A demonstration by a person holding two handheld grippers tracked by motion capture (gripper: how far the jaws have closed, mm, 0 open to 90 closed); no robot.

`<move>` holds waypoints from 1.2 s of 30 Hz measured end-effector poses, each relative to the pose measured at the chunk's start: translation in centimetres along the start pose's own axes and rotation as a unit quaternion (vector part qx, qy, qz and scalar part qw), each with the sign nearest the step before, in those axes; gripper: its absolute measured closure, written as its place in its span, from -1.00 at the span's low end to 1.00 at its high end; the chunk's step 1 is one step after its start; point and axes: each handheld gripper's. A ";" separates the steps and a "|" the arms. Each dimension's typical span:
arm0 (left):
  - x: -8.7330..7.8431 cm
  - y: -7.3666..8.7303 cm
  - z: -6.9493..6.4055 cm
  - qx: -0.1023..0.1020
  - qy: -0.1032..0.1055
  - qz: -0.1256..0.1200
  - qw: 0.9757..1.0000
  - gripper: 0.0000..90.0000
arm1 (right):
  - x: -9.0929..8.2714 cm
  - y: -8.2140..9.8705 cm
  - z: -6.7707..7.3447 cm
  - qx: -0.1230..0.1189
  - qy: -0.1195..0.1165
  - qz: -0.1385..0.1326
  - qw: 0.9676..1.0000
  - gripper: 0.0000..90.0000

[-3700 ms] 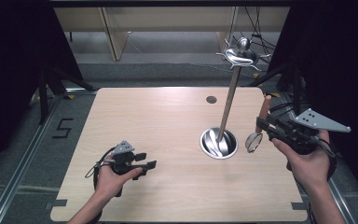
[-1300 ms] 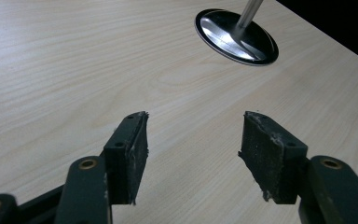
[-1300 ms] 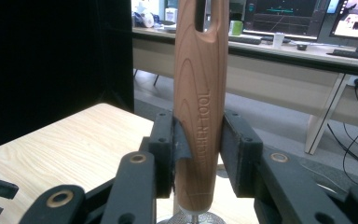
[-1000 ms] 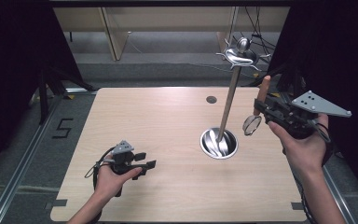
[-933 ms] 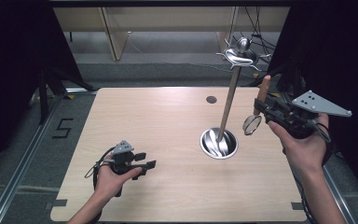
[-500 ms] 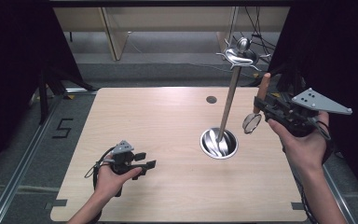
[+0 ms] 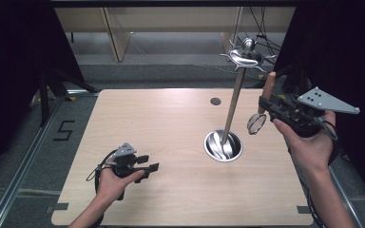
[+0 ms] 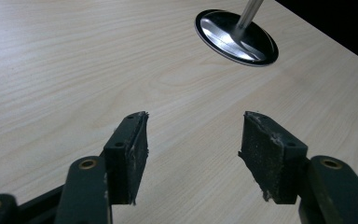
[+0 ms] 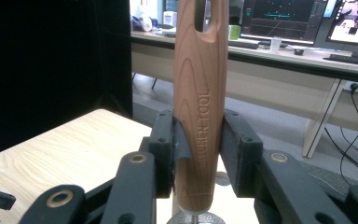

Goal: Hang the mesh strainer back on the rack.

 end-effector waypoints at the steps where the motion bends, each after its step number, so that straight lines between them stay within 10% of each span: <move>1: 0.0 0.0 0.0 0.000 0.001 0.000 1.000 -0.11 | 0.0 0.0 0.0 -0.001 0.000 0.001 1.000 0.52; 36: 0.0 0.0 0.0 0.000 -0.002 -0.001 1.000 -0.11 | 0.8 -1.1 0.4 0.010 0.002 0.003 1.000 0.52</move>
Point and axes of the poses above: each handheld gripper's, and its own axes: x roughly forward along the jaws, y roughly out of its underside, z roughly to its left, and after that the axes turned 13 degrees about x, right-handed
